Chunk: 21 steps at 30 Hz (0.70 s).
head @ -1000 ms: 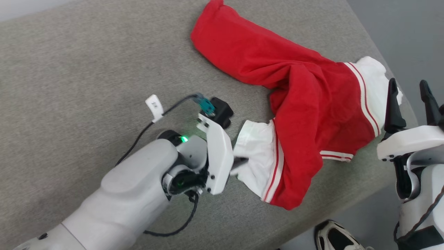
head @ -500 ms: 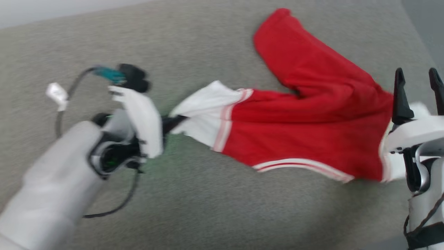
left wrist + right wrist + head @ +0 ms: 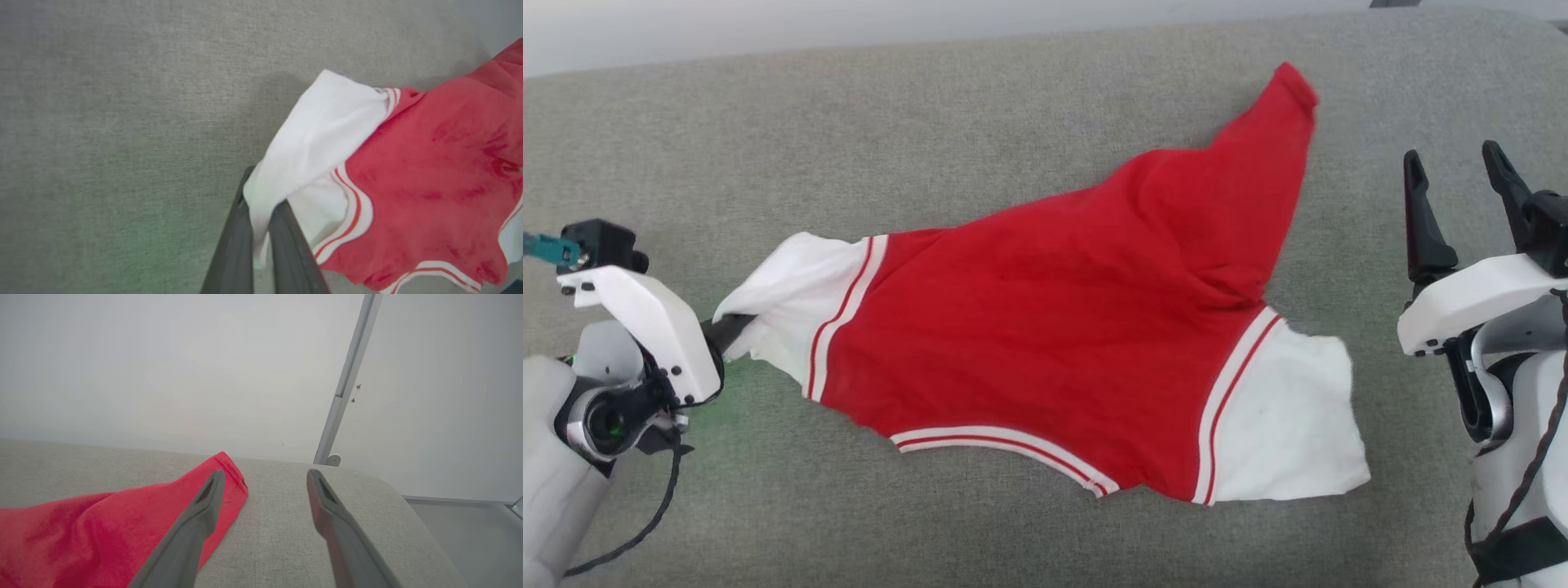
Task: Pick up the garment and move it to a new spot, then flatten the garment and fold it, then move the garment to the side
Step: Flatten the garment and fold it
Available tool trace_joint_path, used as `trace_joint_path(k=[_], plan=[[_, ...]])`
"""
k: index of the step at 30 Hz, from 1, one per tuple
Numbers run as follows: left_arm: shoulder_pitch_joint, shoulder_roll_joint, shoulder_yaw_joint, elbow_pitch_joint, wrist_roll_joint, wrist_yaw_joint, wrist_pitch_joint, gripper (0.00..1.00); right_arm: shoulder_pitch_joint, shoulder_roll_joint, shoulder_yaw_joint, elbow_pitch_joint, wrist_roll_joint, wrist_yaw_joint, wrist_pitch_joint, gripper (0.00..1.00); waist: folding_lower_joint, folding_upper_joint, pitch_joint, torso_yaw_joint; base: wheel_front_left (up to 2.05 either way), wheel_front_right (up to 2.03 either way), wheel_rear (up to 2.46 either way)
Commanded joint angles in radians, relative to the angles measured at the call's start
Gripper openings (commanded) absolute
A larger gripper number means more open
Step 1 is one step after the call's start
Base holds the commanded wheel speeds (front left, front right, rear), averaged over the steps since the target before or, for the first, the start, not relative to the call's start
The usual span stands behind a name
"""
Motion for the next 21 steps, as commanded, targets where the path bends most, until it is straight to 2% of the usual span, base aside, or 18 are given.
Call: trace_joint_path(k=[1,4,5,6,7,10,13,15,18,21], plan=[[0.016,-0.01,0.001,0.013,0.0,-0.004,-0.013,0.0,0.005,-0.007,0.005,-0.007,0.002,-0.002,0.006,1.0,0.0,0.0,-0.009,0.006,0.0,0.0,0.0],[0.03,-0.024,0.0,0.037,-0.009,-0.018,-0.028,0.01,0.013,-0.01,0.018,-0.011,0.007,-0.002,0.014,1.0,0.0,0.0,-0.02,0.005,0.0,0.0,0.0],[0.029,-0.026,-0.007,0.042,0.004,-0.022,-0.038,0.19,0.016,-0.011,0.022,-0.013,0.008,-0.002,0.017,1.0,0.0,0.0,-0.024,0.004,0.0,0.0,0.0],[0.028,-0.029,-0.01,0.046,0.014,-0.026,-0.051,0.63,0.02,-0.013,0.027,-0.017,0.008,-0.002,0.022,1.0,0.0,0.0,-0.026,0.002,0.0,0.0,0.0],[0.029,-0.035,-0.01,0.054,0.021,-0.029,-0.067,1.0,0.024,-0.016,0.03,-0.019,0.008,-0.002,0.024,1.0,0.0,0.0,-0.029,0.001,0.0,0.0,0.0],[0.032,-0.041,-0.014,0.064,0.041,-0.035,-0.104,1.0,0.029,-0.023,0.045,-0.024,0.01,-0.002,0.034,1.0,0.0,0.0,-0.036,-0.004,0.0,0.0,0.0],[0.047,-0.045,0.0,0.067,0.056,-0.041,-0.184,1.0,0.039,-0.041,0.073,-0.039,0.011,-0.002,0.056,1.0,0.0,0.0,-0.045,-0.007,0.0,0.0,0.0],[0.063,-0.037,-0.017,0.054,0.101,-0.044,-0.253,1.0,0.054,-0.05,0.099,-0.051,0.021,-0.002,0.076,1.0,0.0,0.0,-0.054,-0.001,0.0,0.0,0.0],[0.095,-0.053,0.009,0.049,0.115,-0.042,-0.377,1.0,0.079,-0.079,0.155,-0.075,0.041,-0.002,0.115,1.0,0.0,0.0,-0.064,0.014,0.0,0.0,0.0],[0.136,-0.062,0.016,0.05,0.157,-0.01,-0.508,1.0,0.116,-0.124,0.235,-0.107,0.078,-0.002,0.17,1.0,0.0,0.0,-0.076,0.032,0.0,0.0,0.0]])
